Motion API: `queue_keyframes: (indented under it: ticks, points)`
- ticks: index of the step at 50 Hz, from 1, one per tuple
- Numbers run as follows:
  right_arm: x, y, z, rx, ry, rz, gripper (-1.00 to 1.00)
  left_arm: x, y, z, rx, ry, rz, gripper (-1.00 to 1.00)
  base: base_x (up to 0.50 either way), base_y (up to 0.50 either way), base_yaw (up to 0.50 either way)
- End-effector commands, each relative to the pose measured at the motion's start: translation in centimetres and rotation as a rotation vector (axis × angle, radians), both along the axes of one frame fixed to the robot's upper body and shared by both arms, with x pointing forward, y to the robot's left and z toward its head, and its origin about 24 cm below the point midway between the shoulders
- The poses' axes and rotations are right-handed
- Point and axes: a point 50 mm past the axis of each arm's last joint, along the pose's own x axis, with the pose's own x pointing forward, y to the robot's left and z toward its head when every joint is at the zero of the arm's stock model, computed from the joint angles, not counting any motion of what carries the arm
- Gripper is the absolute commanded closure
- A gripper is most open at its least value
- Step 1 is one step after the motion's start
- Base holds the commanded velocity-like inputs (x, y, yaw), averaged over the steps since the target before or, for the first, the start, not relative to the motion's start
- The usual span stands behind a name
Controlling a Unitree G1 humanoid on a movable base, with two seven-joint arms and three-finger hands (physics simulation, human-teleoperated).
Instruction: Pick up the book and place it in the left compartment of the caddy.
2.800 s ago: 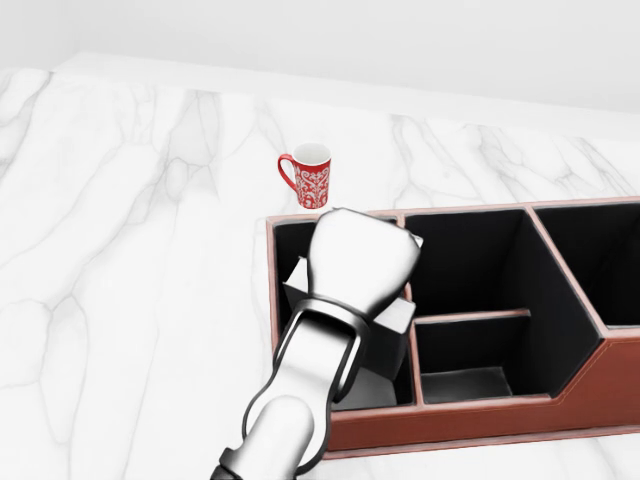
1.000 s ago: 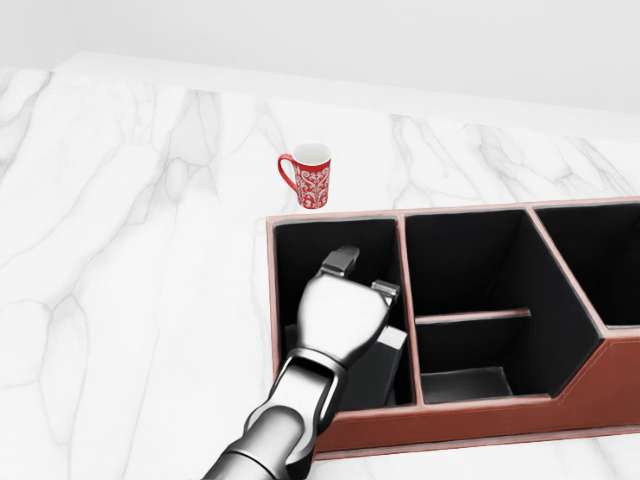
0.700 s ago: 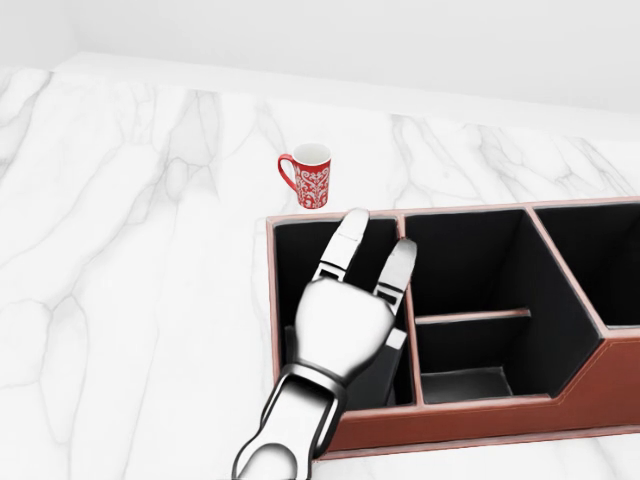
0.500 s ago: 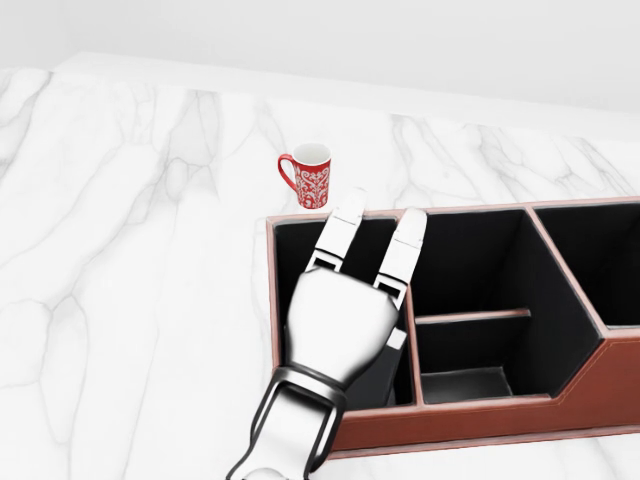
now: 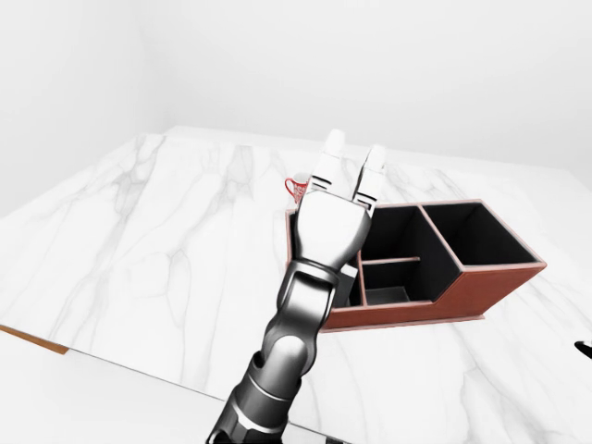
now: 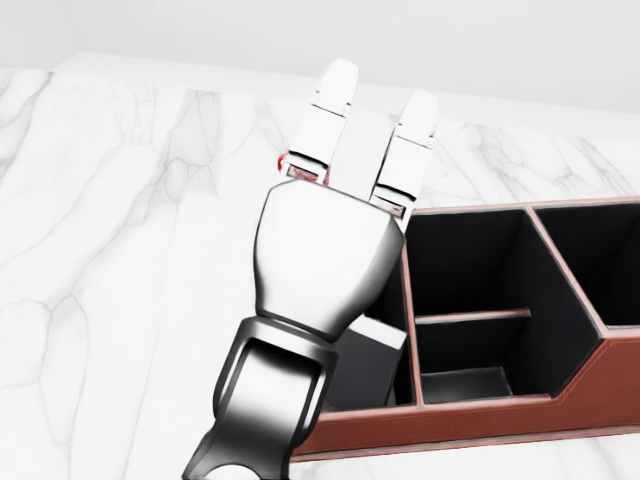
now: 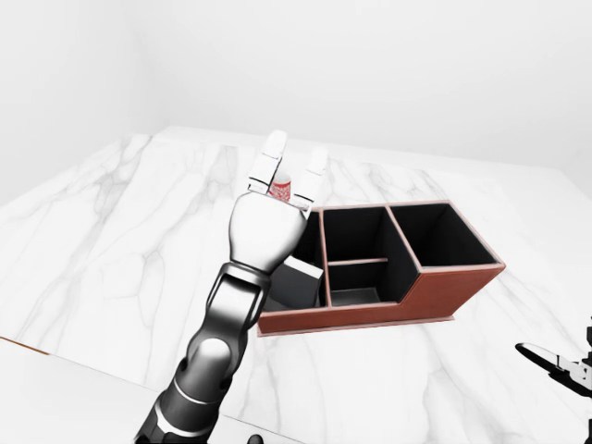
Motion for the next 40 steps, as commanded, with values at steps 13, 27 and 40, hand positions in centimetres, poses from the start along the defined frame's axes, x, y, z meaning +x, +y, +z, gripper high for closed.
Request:
queue_keyframes:
  ticks: [13, 27, 40]
  points:
    - [0.0, 0.0, 0.0, 0.002, 0.0, -0.003, -1.0, -1.1, 2.1, 8.3, -0.083, -0.175, 0.079, -1.0, 0.0, 0.0, 0.0]
    - [-0.1, 0.0, 0.1, 0.004, -0.003, 0.0, -1.0, -2.1, 4.5, 12.4, -0.299, -0.234, 0.11, -1.0, 0.0, 0.0, 0.0]
    - [-0.1, 0.0, 0.2, 0.006, -0.005, -0.001, -1.0, -2.3, 6.0, 15.7, -0.318, -0.254, 0.075, -1.0, 0.0, 0.0, 0.0]
